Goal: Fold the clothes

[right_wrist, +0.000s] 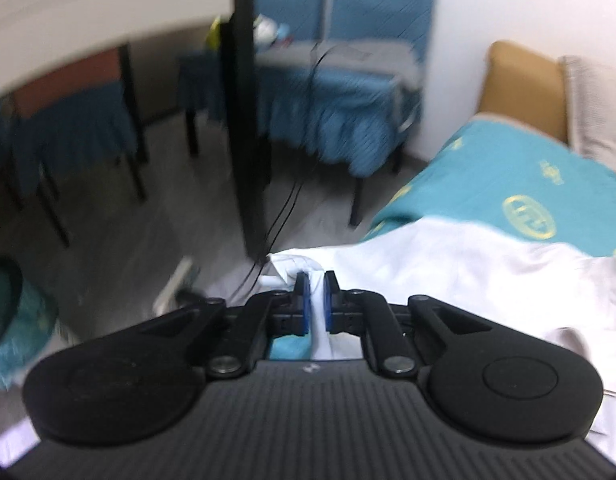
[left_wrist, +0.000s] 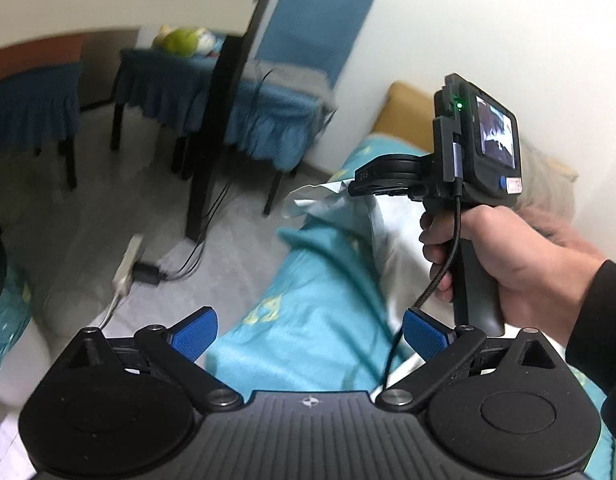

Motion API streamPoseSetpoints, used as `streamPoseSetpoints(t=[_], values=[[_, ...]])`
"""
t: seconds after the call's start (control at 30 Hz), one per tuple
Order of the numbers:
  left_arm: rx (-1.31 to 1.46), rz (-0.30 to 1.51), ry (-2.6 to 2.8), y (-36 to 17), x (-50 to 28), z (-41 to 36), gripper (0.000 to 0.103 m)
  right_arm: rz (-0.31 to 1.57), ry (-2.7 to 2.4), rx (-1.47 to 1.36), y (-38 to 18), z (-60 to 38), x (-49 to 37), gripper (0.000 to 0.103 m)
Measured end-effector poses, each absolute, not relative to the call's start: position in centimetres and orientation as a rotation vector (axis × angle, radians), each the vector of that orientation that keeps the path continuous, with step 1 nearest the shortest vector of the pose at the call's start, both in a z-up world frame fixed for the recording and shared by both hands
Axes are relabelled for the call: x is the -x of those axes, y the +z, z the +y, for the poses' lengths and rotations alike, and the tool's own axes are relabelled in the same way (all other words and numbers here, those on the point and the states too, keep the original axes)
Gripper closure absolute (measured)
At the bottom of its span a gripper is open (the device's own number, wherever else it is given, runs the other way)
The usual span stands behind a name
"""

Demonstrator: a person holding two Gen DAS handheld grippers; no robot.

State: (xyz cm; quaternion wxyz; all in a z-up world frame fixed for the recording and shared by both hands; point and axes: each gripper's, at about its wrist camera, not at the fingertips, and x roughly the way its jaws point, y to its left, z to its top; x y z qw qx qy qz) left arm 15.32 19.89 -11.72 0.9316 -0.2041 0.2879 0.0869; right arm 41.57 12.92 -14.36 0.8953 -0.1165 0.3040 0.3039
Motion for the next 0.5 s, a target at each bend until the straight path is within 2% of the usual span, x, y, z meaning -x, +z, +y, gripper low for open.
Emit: streamPoseSetpoints(t=[0.2,0.3,0.5], values=[[0.428,0.49,0.116,-10.7,-14.3,19.1,0.001,0.456,0.445,0.088,-9.0,5.1,-40.6,0.094],[0.422,0.478,0.093,-10.4,-14.4,18.5,0.001,0.415,0.278,-0.042,-8.1,-1.1,-40.6,0.094],[0.373,0.524,0.046,-11.1,-15.8,16.6,0.001,0.507,-0.024,-0.25,-12.1,-13.2,-40.7,0.093]])
